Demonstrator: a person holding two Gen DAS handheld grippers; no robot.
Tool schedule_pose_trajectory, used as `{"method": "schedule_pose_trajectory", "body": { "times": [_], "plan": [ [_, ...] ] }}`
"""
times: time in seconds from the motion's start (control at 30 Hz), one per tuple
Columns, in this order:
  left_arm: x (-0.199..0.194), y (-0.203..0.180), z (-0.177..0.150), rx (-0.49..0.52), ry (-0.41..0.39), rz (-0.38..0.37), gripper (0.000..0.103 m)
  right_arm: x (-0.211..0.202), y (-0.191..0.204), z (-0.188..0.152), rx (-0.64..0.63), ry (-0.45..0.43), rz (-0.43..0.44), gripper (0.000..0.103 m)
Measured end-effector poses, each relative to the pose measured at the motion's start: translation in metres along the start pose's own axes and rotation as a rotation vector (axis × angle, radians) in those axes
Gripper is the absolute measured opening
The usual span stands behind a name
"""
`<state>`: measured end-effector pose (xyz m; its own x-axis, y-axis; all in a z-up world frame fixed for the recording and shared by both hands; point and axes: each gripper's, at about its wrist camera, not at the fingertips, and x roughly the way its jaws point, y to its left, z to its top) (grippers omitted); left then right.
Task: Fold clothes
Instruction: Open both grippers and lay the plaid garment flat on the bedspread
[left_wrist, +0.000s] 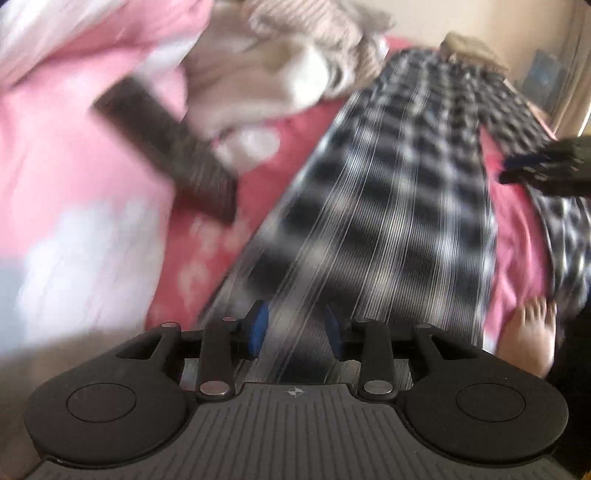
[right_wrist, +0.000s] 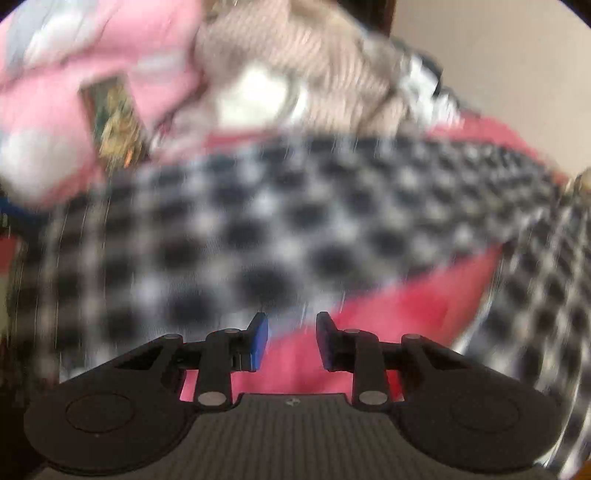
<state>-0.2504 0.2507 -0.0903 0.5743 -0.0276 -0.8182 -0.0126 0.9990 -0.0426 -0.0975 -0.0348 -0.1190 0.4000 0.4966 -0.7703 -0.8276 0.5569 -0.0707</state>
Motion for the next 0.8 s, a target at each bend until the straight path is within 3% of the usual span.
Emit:
{"method": "schedule_pose_trajectory", "body": {
  "times": [0.07, 0.2, 0.3, 0.37, 0.43, 0.6, 0.73, 0.8],
  "plan": [
    [0.015, -0.01, 0.013, 0.001, -0.013, -0.019, 0.035, 0.023, -0.009, 0.002, 0.001, 0.039, -0.042, 0.03],
    [0.036, -0.007, 0.019, -0.029, 0.058, -0.006, 0.035, 0.063, -0.027, -0.001, 0.012, 0.099, -0.106, 0.03],
    [0.037, 0.004, 0.015, -0.056, 0.086, -0.007, 0.035, 0.043, -0.046, -0.015, 0.132, 0.128, -0.041, 0.03],
    [0.036, 0.007, 0.012, -0.056, 0.091, -0.013, 0.036, 0.034, -0.045, -0.015, 0.077, 0.17, -0.052, 0.03],
    [0.035, 0.008, 0.009, -0.042, 0.096, -0.009, 0.038, 0.024, -0.046, -0.006, 0.038, 0.148, -0.069, 0.03],
    [0.031, 0.001, 0.006, 0.017, 0.107, 0.039, 0.041, 0.04, -0.08, 0.037, 0.228, -0.012, -0.12, 0.031],
    [0.026, 0.01, 0.003, 0.0, 0.122, 0.052, 0.045, 0.084, -0.11, 0.027, 0.341, 0.057, -0.134, 0.03],
    [0.026, 0.017, 0.002, -0.027, 0.124, 0.041, 0.046, 0.071, -0.115, 0.007, 0.4, 0.026, -0.103, 0.03]
  ]
}}
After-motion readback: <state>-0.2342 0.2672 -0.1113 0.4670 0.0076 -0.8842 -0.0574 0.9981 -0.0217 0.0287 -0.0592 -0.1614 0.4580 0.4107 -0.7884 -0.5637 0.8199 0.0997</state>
